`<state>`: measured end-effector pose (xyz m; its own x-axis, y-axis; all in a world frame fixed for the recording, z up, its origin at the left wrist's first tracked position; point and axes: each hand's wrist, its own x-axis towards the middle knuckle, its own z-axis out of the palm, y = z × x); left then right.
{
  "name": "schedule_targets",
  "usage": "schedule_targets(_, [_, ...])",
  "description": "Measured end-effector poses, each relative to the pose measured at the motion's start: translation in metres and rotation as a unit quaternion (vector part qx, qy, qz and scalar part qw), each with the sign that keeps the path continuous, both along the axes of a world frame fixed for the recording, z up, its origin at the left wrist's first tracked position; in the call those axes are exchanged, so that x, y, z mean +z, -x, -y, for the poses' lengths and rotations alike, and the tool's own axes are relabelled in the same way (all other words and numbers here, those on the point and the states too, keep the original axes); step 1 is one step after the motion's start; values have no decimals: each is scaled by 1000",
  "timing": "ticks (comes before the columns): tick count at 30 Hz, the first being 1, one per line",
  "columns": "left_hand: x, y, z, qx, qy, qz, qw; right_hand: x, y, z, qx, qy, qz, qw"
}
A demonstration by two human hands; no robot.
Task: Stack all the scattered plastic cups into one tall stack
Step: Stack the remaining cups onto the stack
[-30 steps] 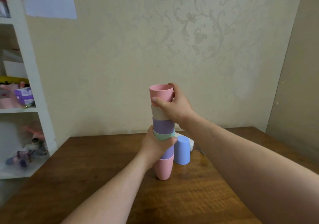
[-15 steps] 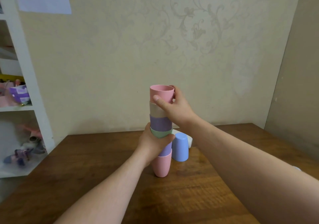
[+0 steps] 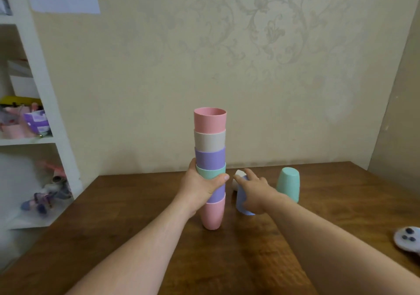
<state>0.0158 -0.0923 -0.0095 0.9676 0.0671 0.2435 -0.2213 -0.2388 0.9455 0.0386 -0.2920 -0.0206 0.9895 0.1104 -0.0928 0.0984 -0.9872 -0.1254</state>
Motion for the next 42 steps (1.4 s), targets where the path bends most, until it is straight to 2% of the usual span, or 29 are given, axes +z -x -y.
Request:
schedule_targets(4, [-1, -1, 1, -1, -1, 8, 1000, -4, 4, 3, -15, -46, 79, 996])
schedule_targets(7, [-2, -2, 2, -4, 1, 10, 1000, 6, 13, 11, -45, -87, 72, 993])
schedule_targets(10, [-2, -1, 2, -7, 6, 12, 1000, 19, 23, 21, -63, -73, 24, 995])
schedule_targets(15, [-2, -1, 2, -8, 16, 10, 1000, 16, 37, 24, -83, 12, -121, 989])
schedule_targets(18, [-2, -1, 2, -9, 20, 10, 1000, -2, 44, 23, -101, -58, -135, 984])
schedule_targets(20, [-2, -1, 2, -4, 18, 12, 1000, -7, 45, 24, -113, -165, -94, 975])
schedule_targets(22, [-4, -1, 2, 6, 12, 17, 1000, 10, 48, 23, -111, -333, -10, 936])
schedule_targets(25, [-5, -1, 4, 22, 12, 18, 1000, 72, 49, 12, -72, -563, 120, 815])
schedule_targets(28, [1, 1, 5, 28, -12, 12, 999, 148, 51, -7, -24, -653, 208, 728])
schedule_targets(31, [1, 2, 3, 12, -24, 15, 1000, 209, 56, -31, 26, -683, 263, 681])
schedule_targets(33, [-2, 2, 1, 11, -31, 20, 999, 233, 59, -46, 54, -677, 274, 681])
schedule_targets(36, [-4, 2, -2, 8, -37, 26, 999, 239, 56, -66, 65, -625, 274, 728])
schedule_targets(39, [-1, 5, -2, 9, -80, 25, 996, 223, 46, -74, 61, -573, 258, 776])
schedule_targets(42, [-1, 1, -1, 27, -83, 10, 996, 199, 36, -77, 57, -533, 237, 811])
